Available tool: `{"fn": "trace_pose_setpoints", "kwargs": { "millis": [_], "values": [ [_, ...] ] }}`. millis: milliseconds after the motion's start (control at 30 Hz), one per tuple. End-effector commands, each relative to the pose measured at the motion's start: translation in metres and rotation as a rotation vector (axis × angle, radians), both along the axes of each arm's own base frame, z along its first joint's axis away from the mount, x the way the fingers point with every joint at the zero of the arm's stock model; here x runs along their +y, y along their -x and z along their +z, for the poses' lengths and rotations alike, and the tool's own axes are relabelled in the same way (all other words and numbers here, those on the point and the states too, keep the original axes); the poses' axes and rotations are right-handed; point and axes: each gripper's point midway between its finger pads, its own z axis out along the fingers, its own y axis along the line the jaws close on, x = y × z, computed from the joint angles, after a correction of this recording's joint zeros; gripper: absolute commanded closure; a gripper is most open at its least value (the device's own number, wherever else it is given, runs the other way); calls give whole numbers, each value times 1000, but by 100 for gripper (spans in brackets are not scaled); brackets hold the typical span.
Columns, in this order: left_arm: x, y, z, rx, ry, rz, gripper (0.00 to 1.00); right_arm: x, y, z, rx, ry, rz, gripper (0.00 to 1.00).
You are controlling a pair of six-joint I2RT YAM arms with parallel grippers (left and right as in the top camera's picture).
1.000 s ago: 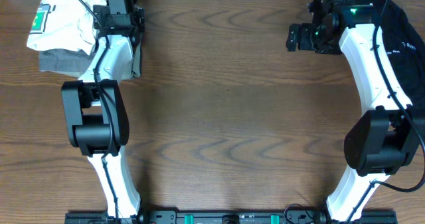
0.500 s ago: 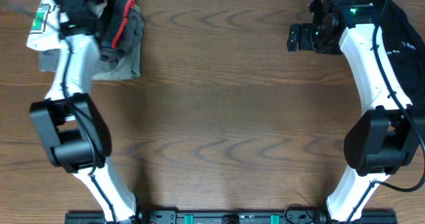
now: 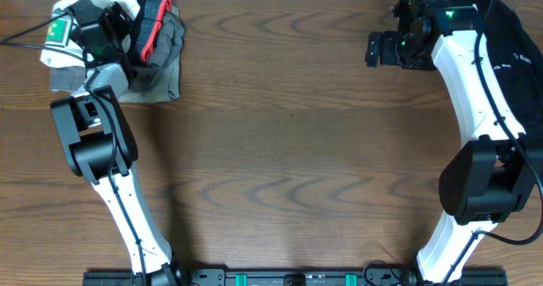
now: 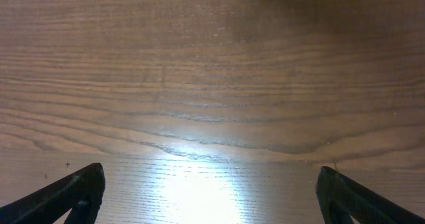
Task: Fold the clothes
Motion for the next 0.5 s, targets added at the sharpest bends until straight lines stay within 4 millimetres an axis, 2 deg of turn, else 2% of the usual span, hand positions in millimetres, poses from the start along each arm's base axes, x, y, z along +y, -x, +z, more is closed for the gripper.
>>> {"fn": "trace_pose_setpoints", "kwargs": {
  "millis": [0,67,167,267,333,467],
  "values": [
    [-26,-1,-44,87,47,-45,4,2,1,-9,21,16,18,1],
    [-38,-4,-44,95,35,-67,4,2,0,-9,18,16,19,1],
    [-53,-12,-24,72,-16,-108,4,2,-2,-9,10,16,18,1],
    [-67,-16,17,30,-49,-138,4,2,-7,-4,-18,17,17,1],
    [-76,-15,52,6,-74,-155,4,2,-14,4,-57,18,20,1],
    [-90,-2,126,-30,-123,-182,2,-1,-31,35,-161,32,47,1]
  ]
}}
